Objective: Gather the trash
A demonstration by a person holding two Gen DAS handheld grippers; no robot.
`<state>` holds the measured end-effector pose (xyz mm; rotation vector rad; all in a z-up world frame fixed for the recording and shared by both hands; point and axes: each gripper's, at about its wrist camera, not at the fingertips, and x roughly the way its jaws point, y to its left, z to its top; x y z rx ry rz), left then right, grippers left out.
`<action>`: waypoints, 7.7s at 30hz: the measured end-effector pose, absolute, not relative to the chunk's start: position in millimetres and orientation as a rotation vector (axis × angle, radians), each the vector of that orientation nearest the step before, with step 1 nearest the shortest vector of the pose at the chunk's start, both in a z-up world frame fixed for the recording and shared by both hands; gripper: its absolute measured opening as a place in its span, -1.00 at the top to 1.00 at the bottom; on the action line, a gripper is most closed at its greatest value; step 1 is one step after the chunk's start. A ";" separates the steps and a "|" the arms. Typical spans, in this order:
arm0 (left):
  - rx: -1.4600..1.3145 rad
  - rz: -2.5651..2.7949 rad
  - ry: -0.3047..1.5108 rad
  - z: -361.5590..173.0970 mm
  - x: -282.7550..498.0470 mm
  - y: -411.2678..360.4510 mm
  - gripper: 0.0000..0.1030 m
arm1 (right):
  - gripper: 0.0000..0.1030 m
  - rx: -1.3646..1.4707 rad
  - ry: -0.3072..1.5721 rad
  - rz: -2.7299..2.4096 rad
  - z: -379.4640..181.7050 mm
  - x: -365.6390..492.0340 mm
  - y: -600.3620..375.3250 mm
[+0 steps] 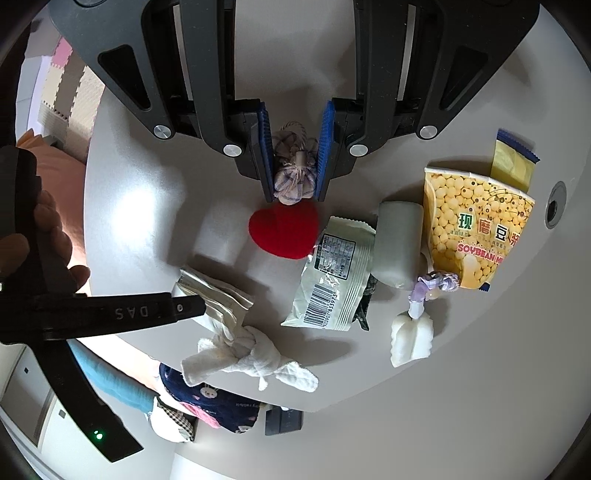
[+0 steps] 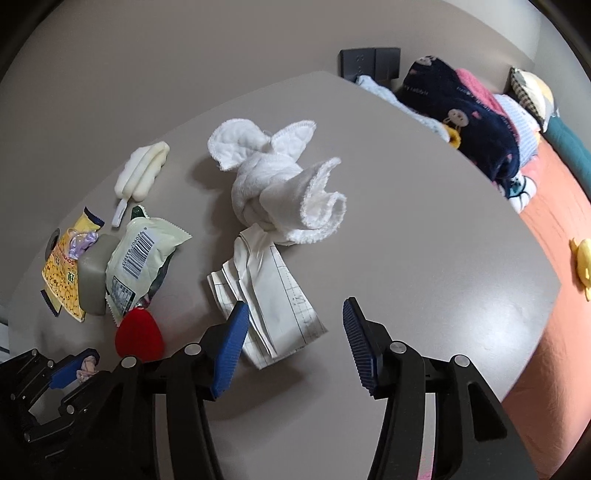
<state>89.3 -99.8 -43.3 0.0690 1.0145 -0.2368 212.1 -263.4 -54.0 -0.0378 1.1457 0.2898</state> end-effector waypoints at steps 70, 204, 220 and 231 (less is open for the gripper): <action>0.269 -0.752 0.935 10.6 48.8 -388.9 0.57 | 0.51 0.319 0.923 -0.219 33.1 29.7 -580.4; -0.021 -0.125 1.053 -22.0 143.9 61.6 -0.64 | -0.31 0.017 1.155 0.250 -43.4 151.8 -159.0; -0.133 -0.206 1.150 -44.9 161.4 86.6 -0.22 | 0.02 0.010 1.215 0.266 -65.4 160.4 -149.3; -0.124 -0.267 1.148 -36.5 154.2 69.6 -0.21 | 0.03 0.004 1.215 0.268 -65.8 160.8 -149.2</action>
